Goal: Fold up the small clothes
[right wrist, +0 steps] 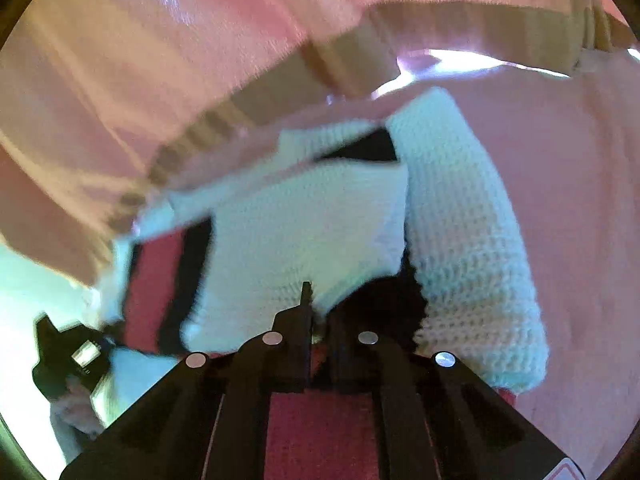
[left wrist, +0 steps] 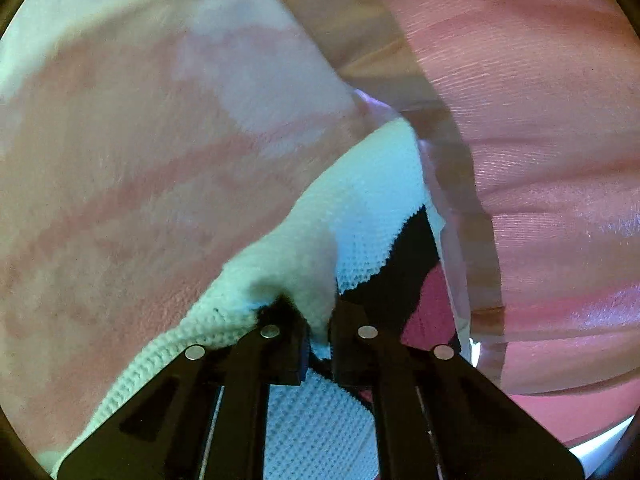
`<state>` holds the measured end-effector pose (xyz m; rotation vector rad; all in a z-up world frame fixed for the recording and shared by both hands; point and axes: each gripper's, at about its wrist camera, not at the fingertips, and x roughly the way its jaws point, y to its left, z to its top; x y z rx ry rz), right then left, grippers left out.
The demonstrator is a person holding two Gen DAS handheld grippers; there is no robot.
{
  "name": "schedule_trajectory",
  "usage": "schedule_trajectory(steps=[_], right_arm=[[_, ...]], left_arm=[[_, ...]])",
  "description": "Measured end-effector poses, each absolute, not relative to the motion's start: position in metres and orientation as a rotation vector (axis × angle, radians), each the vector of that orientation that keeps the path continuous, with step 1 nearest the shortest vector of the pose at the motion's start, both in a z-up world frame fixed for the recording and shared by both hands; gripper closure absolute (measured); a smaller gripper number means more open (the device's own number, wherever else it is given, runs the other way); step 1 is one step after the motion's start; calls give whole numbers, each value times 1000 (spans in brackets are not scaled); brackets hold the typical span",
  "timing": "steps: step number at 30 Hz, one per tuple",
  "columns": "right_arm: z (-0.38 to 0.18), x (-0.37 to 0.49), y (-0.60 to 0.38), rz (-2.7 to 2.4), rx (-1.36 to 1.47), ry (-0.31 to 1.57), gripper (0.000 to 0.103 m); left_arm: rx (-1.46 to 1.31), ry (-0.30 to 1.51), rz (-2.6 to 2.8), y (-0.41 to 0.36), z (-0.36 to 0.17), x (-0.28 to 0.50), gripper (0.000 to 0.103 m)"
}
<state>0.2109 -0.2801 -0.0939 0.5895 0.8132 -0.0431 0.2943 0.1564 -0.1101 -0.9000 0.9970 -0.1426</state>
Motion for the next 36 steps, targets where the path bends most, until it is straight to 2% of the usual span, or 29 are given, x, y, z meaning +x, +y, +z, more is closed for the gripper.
schedule_trajectory(steps=[4,6,7,9,11,13,14,15,16,19,21,25,28,31,36], right_arm=[[-100,212,-285,-27,602,859,95],[-94,202,-293,-26,636,834,80],[-92,199,-297,-38,646,820,79],[-93,193,-308,-135,626,833,86],[-75,174,-317,-294,591,764,80],[-50,159,-311,-343,521,664,80],[-37,159,-300,-295,497,635,84],[-29,165,-290,-235,489,635,96],[-22,174,-275,-165,484,648,98],[-11,216,-204,58,397,713,100],[-13,252,-149,180,320,777,101],[-39,308,-75,276,272,881,101],[-71,329,-54,284,229,969,101],[-84,324,-81,287,227,967,103],[-80,274,-221,68,317,917,103]], left_arm=[[-928,1010,-144,161,-114,291,94],[-923,1008,-144,165,-112,288,93],[-912,1004,-142,164,-110,287,92],[-892,981,-122,159,-100,284,91],[-852,914,-68,161,-75,269,91],[-755,824,-72,153,-41,258,89],[-681,770,-87,146,-21,253,86],[-611,727,-100,138,-5,250,74],[-578,705,-117,133,3,249,62],[-529,681,-125,125,16,260,61],[-492,745,-109,120,3,282,59],[-511,955,-29,126,-67,309,61],[-410,946,15,127,-79,316,63],[-386,946,18,129,-82,318,62],[-313,935,27,125,-83,319,61]])
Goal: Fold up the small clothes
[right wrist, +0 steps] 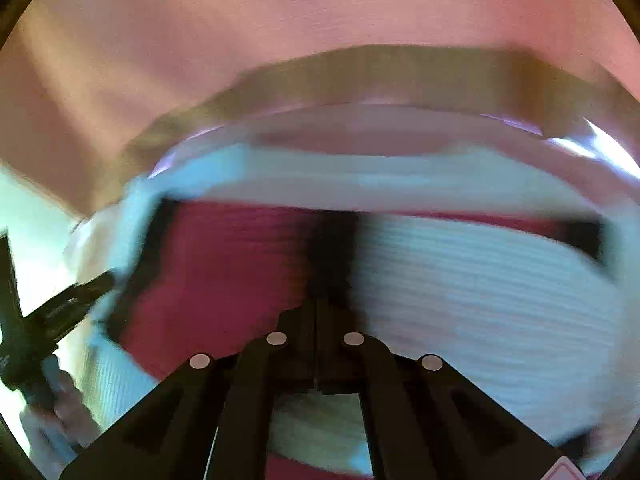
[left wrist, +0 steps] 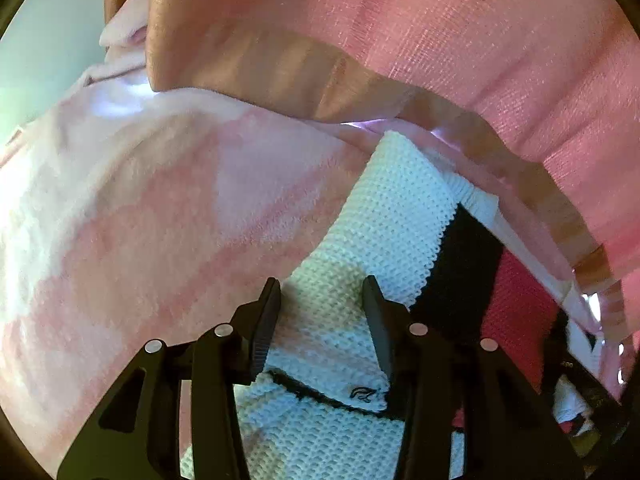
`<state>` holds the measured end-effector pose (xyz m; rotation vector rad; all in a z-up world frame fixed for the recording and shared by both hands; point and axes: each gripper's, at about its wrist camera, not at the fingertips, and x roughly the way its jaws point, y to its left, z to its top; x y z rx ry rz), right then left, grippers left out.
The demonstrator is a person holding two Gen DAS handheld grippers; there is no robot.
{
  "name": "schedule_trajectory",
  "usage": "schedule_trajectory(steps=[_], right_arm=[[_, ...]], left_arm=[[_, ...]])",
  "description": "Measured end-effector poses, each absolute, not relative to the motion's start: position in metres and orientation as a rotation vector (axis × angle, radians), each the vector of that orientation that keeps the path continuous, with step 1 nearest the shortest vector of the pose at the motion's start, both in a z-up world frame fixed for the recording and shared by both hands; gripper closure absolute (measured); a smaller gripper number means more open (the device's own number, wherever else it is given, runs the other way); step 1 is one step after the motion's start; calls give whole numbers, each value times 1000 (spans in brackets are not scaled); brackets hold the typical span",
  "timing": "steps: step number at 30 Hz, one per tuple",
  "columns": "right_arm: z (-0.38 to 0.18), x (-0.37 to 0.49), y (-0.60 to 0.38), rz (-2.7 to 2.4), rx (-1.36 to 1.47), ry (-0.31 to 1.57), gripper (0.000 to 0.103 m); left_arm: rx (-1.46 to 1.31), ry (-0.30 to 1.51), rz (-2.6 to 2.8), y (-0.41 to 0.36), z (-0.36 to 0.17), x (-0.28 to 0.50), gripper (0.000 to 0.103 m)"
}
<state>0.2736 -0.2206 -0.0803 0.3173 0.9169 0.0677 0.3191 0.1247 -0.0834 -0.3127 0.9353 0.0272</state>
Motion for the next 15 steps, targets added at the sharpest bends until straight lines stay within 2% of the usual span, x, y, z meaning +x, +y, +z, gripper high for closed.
schedule_trajectory(steps=[5,9,11,13,15], right_arm=[[-71,208,-343,-200,470,878,103],[-48,185,-305,-114,330,869,101],[-66,199,-281,-101,256,943,103],[-80,203,-282,-119,246,955,103],[-69,188,-297,-228,256,948,103]], left_arm=[[-260,932,37,123,-82,320,59],[-217,923,64,116,-82,320,58],[-199,917,80,114,-82,319,56],[-193,919,100,118,-84,318,47],[-215,941,102,121,-86,313,45]])
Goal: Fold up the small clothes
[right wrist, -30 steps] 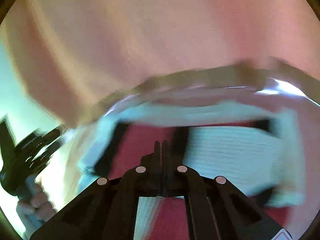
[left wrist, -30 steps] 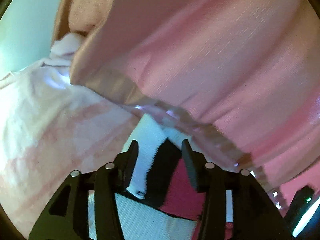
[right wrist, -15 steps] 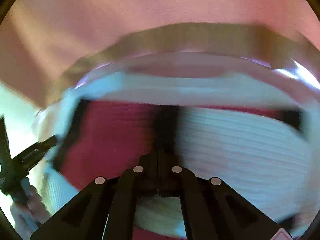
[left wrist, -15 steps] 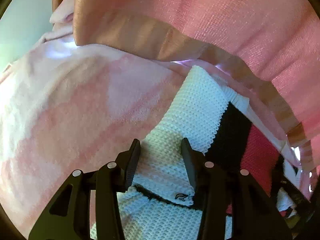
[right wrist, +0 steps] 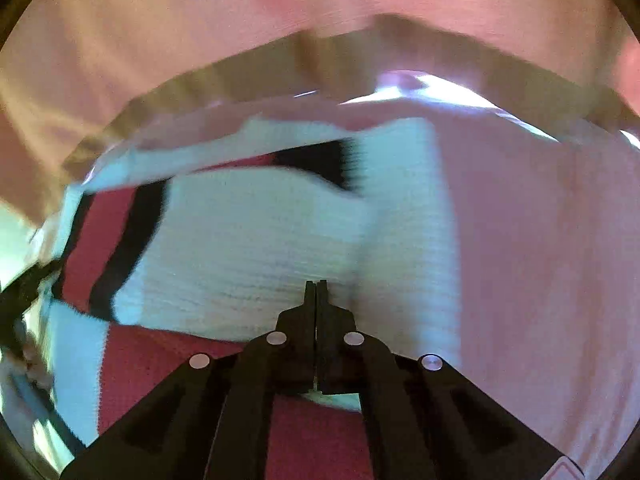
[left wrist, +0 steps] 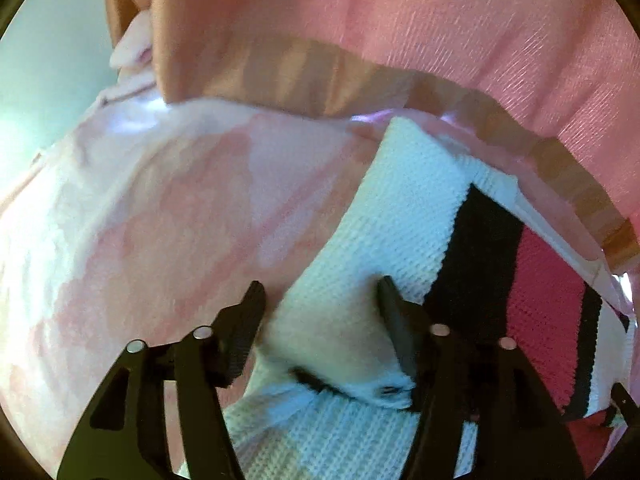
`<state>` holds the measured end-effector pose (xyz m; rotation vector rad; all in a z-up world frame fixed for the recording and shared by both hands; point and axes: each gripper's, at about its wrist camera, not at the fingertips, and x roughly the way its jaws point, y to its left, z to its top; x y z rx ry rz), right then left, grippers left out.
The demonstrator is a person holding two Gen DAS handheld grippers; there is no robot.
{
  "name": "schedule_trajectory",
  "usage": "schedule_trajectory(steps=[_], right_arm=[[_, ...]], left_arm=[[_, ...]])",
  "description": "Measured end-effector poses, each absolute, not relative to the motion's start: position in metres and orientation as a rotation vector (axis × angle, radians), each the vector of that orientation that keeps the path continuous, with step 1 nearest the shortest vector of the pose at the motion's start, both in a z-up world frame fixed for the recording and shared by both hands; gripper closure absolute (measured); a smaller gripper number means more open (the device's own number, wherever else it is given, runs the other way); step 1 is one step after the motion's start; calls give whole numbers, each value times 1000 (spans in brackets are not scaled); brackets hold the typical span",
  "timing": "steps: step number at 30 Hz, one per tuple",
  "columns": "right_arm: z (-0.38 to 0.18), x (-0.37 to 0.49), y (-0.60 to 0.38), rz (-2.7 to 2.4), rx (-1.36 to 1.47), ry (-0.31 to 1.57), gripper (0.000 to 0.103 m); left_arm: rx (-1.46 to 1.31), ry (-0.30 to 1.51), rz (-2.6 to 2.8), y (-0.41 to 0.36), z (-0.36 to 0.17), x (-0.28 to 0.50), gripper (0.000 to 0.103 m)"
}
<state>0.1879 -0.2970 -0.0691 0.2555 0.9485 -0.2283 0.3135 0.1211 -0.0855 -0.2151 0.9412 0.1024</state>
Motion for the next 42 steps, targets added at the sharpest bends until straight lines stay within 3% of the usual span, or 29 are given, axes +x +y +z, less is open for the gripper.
schedule_trajectory(steps=[5,7,8,9,13,18,24,26,27,28,29,30,31,37,42], right_arm=[[-23,98,-303,-310,215,895,90],[-17,59,-293,-223,267,898,72],[-20,34,-280,-182,277,915,53],[-27,16,-269,-149,277,928,48],[-61,-70,-225,-29,267,1018,48],[-104,-116,-197,82,361,1099,47],[-113,-114,-187,82,377,1040,44],[-114,-113,-184,80,371,1018,43],[-114,-112,-183,82,363,1014,49],[-113,-110,-183,81,352,1012,64],[-116,-106,-184,94,364,1033,94],[-117,-101,-191,112,418,1038,96],[-115,-101,-199,107,449,1031,96],[-34,-152,-247,22,393,837,97],[0,-223,-264,-43,301,823,97]], left_arm=[[-187,959,76,135,-61,282,45],[-219,993,26,150,-47,256,43],[-216,1000,-1,154,-43,242,42],[-187,1006,-14,157,-40,223,38],[-79,1032,-25,183,-40,140,26],[-178,1192,-7,207,-70,80,25],[-235,1260,-12,204,-93,50,23],[-197,1257,-3,198,-97,49,23],[-188,1248,-2,196,-97,47,23],[-168,1237,-3,192,-97,46,31],[-143,1220,-19,187,-95,45,42],[-136,1214,-57,183,-93,45,73],[-147,1217,-107,179,-92,46,91],[-252,1100,-277,170,-35,-4,92],[-217,1104,-353,147,-13,-75,92]])
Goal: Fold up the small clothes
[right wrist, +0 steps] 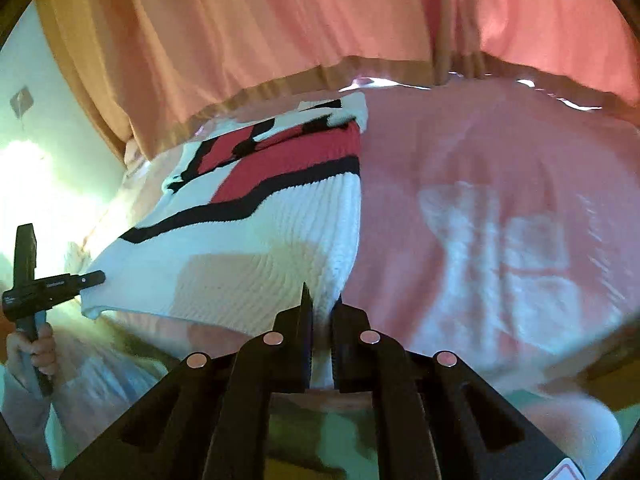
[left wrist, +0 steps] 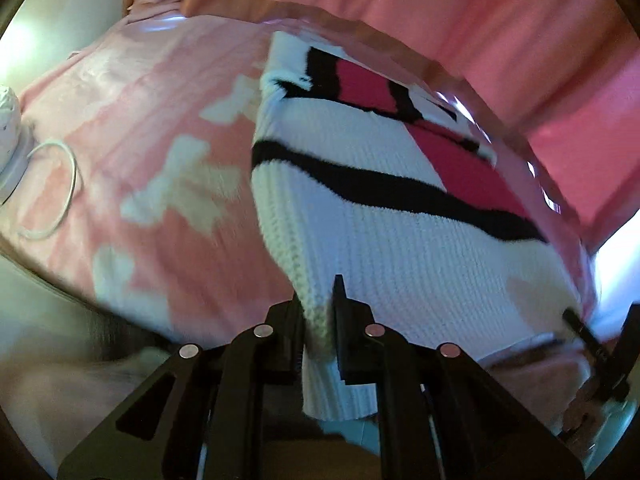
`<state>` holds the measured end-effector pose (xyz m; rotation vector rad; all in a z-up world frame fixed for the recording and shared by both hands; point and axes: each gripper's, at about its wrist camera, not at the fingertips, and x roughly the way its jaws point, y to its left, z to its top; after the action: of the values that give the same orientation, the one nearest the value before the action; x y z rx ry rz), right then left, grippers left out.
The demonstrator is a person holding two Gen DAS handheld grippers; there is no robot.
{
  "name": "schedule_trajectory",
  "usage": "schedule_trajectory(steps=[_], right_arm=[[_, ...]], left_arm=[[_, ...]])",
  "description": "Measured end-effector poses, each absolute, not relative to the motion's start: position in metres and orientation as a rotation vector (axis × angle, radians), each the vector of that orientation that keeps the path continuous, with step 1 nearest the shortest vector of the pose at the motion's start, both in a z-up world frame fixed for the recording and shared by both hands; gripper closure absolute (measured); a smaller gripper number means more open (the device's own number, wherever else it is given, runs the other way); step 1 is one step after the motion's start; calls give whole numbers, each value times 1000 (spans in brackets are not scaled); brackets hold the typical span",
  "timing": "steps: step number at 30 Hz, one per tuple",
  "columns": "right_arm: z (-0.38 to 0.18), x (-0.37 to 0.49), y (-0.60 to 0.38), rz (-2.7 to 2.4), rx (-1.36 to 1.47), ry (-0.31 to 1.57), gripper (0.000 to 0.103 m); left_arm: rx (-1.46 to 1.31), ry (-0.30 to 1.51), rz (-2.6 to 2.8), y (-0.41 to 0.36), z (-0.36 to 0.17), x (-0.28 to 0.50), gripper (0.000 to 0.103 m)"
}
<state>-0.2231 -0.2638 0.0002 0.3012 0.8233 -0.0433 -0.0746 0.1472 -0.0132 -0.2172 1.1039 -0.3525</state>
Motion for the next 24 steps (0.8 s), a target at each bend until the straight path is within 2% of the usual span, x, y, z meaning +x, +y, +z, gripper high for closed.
schedule_trajectory(steps=[6,10,14,17,20,24], right_arm=[[-27,-304,-249,-43,305,952,97],[-6,-309,-240,13,334,913,97],[60,-262,-267,43,331,723,97],[85,-203,-296,49,359,646,97],[82,-122,-321,48,418,661,97],[42,-24,-341,-15,466,732,97]], left_arm=[[-252,1192,-360,155,-42,-160,92],[-329,1140,-395,162,-10,-165,92],[-315,928,-435,150,70,-108,92],[-289,831,-409,136,101,-50,91],[-259,824,-356,108,103,17,91],[-204,901,-269,77,60,102,91]])
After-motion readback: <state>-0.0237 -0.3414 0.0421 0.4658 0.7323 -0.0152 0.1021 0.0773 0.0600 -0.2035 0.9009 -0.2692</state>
